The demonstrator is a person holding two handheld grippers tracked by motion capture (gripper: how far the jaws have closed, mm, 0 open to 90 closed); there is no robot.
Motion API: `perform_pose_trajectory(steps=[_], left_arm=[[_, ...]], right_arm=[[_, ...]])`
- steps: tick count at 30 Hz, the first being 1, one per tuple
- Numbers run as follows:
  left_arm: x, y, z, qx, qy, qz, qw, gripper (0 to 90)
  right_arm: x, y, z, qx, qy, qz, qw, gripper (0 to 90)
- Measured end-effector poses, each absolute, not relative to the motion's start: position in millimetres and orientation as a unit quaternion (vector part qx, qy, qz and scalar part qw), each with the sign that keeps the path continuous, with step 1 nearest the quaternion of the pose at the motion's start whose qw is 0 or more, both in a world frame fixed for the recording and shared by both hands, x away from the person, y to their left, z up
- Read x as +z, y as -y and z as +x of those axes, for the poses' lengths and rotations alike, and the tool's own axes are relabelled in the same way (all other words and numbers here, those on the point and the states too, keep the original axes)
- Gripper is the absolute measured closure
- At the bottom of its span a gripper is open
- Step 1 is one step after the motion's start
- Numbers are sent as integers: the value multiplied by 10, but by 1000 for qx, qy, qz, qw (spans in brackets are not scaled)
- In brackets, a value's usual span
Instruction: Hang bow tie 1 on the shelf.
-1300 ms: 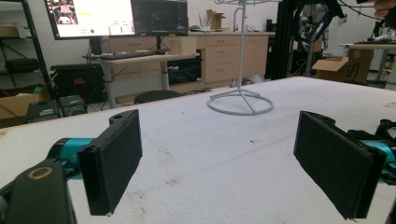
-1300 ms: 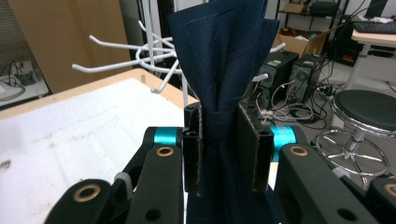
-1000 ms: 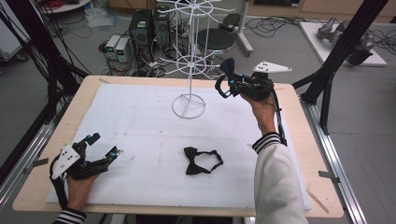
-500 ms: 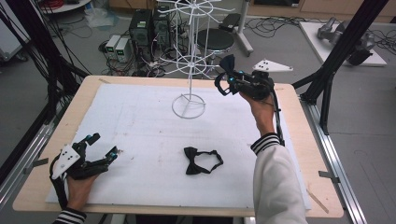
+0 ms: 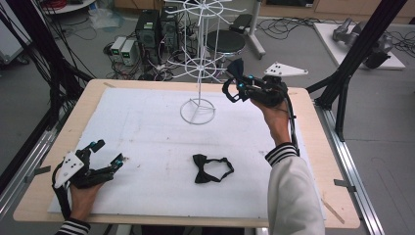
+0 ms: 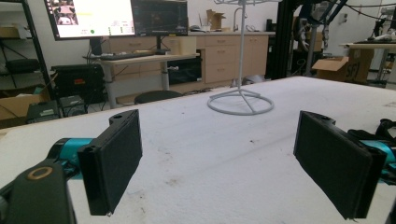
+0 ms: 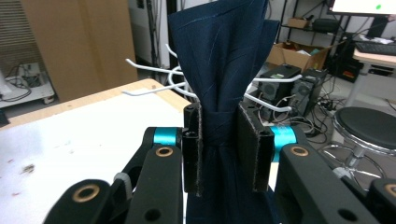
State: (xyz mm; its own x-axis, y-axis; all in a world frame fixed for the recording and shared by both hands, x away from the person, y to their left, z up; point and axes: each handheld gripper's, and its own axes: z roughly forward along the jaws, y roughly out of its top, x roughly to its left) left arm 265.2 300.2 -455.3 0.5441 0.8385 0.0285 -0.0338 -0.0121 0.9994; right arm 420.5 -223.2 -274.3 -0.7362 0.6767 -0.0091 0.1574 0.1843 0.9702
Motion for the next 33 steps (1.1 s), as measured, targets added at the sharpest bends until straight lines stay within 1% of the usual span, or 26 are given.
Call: perform_pose_trajectory(steps=[7, 15, 33], left_arm=[[-4553, -3003, 2652, 350, -326, 619, 623, 158], [-4552, -3007, 2654, 349, -327, 620, 622, 158], [-4552, -3005, 2659, 346, -330, 617, 625, 158]], right_arm=[[-2719, 2194, 4160, 575, -740, 274, 218, 728], [-2756, 2119, 4198, 578, -744, 264, 206, 728], [-2814, 2085, 4393, 581, -735, 274, 218, 729]])
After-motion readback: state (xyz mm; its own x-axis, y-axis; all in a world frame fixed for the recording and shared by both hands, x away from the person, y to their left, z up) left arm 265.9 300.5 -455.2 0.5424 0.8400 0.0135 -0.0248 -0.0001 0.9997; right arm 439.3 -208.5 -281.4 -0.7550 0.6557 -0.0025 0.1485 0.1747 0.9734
